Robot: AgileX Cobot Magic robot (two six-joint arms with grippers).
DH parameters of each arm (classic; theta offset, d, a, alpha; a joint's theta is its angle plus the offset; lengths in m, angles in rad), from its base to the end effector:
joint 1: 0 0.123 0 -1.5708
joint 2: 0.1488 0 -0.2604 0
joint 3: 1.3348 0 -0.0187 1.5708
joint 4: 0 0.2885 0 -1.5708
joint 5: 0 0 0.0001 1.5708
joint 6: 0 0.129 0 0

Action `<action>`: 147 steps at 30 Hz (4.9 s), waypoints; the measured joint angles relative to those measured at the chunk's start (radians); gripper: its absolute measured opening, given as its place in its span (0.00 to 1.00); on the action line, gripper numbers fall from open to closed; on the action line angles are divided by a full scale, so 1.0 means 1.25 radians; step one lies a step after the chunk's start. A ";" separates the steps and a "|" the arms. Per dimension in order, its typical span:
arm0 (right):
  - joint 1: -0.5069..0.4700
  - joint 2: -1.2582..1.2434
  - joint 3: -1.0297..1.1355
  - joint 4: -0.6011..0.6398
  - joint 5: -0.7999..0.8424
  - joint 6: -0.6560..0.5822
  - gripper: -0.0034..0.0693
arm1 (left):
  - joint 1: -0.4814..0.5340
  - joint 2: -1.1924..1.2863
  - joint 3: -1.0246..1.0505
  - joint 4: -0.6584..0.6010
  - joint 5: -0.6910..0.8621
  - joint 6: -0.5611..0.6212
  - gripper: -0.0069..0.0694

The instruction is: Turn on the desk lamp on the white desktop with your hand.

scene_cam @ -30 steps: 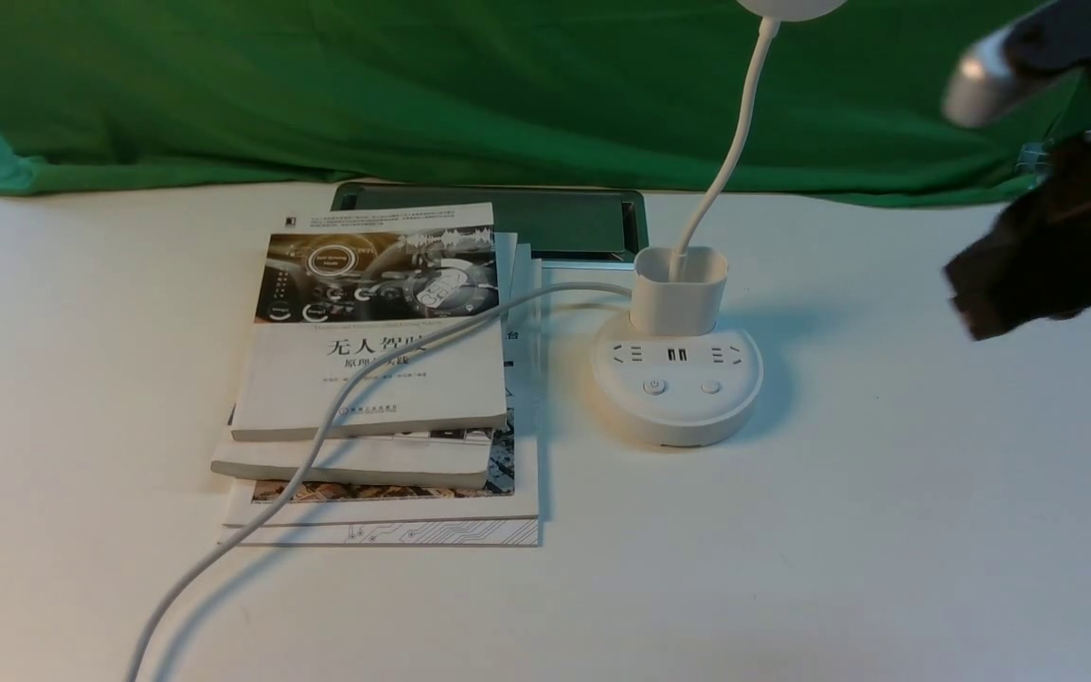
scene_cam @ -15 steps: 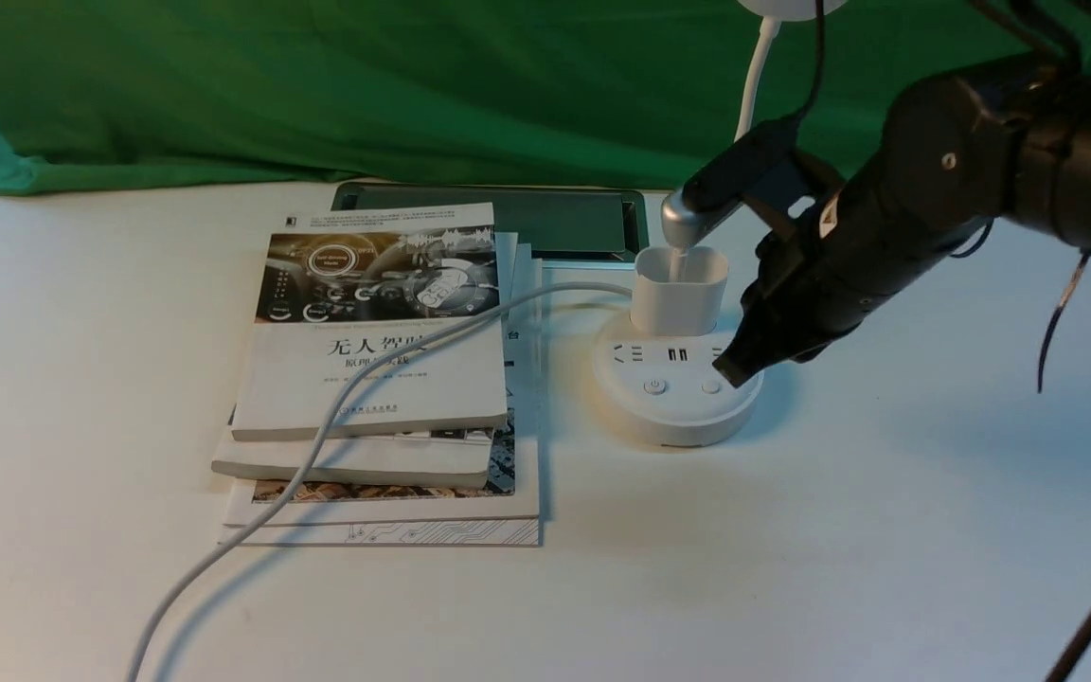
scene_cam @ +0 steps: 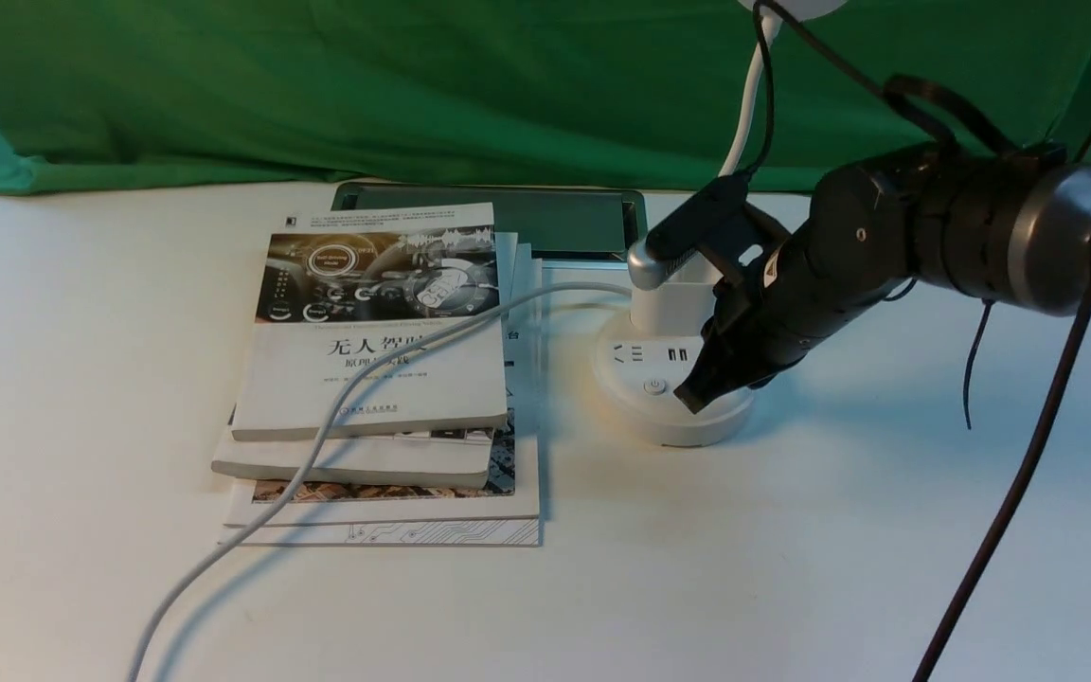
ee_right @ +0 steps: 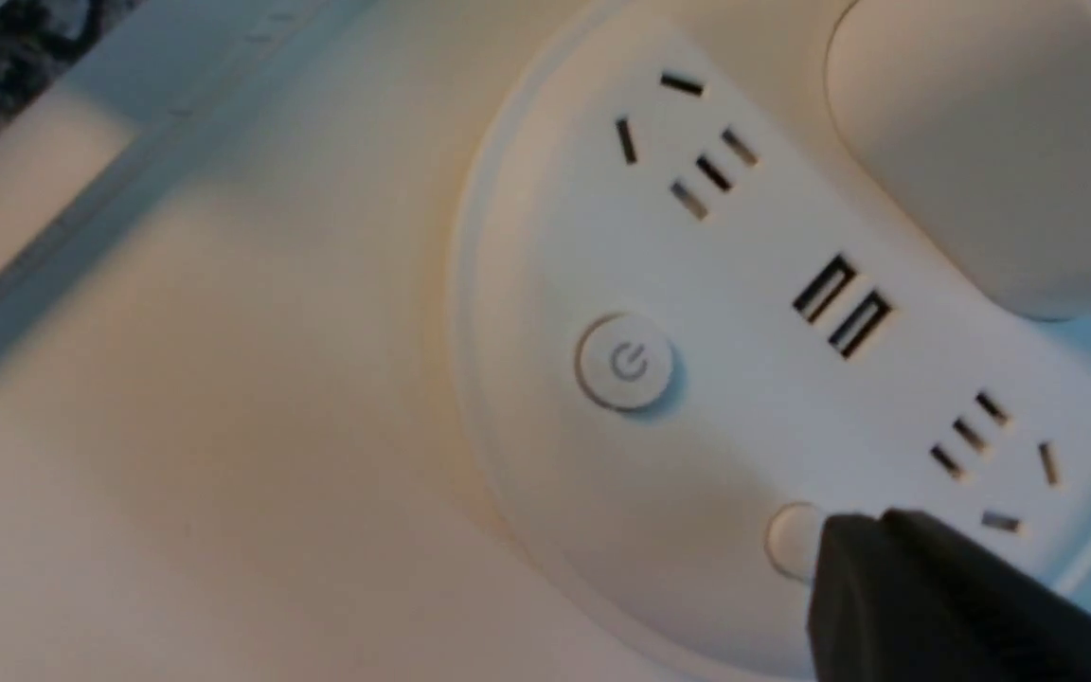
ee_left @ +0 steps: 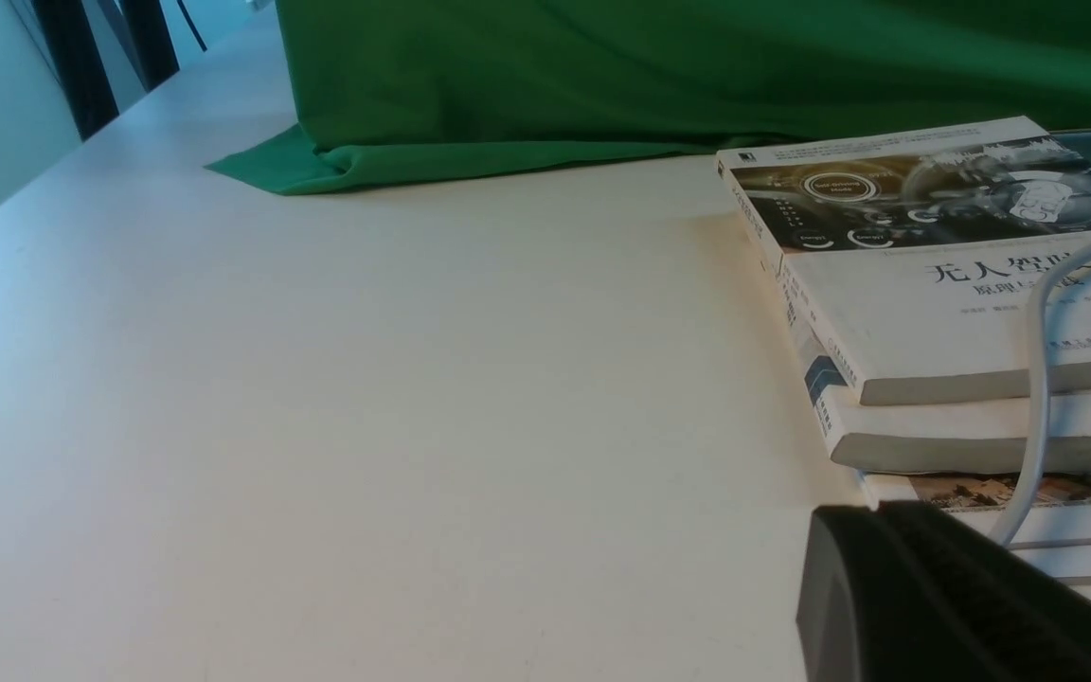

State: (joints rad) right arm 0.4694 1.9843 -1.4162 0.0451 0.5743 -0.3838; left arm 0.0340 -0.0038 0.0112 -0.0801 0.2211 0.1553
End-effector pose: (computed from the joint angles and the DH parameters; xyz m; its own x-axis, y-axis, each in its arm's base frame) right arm 0.4149 0.2140 0.1142 -0.5728 -0.6706 -0.4714 -0.6986 0.7002 -0.1473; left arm 0.1561 0.0030 0.1841 -0.1409 0.0723 -0.9874 -0.0058 0.9973 0.0738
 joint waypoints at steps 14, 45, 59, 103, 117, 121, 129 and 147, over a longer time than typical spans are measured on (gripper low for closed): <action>0.000 0.023 -0.001 0.000 -0.039 0.000 0.10 | 0.000 0.000 0.000 0.000 0.000 0.000 0.12; 0.000 0.027 -0.001 -0.031 -0.046 0.008 0.10 | 0.000 0.000 0.000 0.000 0.000 0.000 0.12; 0.000 0.050 -0.013 -0.036 -0.061 0.038 0.10 | 0.000 0.000 0.000 0.000 0.000 0.000 0.12; 0.000 0.046 -0.013 -0.022 -0.017 0.041 0.10 | 0.000 0.000 0.000 0.000 0.000 0.000 0.12; 0.000 0.036 -0.016 -0.013 -0.026 0.052 0.10 | 0.000 0.000 0.000 0.000 0.000 0.000 0.12; 0.000 -0.093 0.002 -0.010 0.002 0.078 0.10 | 0.000 0.000 0.000 0.000 0.000 0.000 0.12; 0.000 -0.458 0.189 -0.009 -0.089 0.134 0.11 | 0.000 0.000 0.000 0.000 0.000 0.000 0.12; 0.000 -1.123 0.627 -0.008 -0.352 0.225 0.15 | 0.000 0.000 0.000 0.000 0.000 0.000 0.12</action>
State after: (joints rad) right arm 0.4694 0.5809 -0.6326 0.0347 0.1342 -0.1026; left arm 0.0340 -0.0038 0.0112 -0.0801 0.2211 0.1553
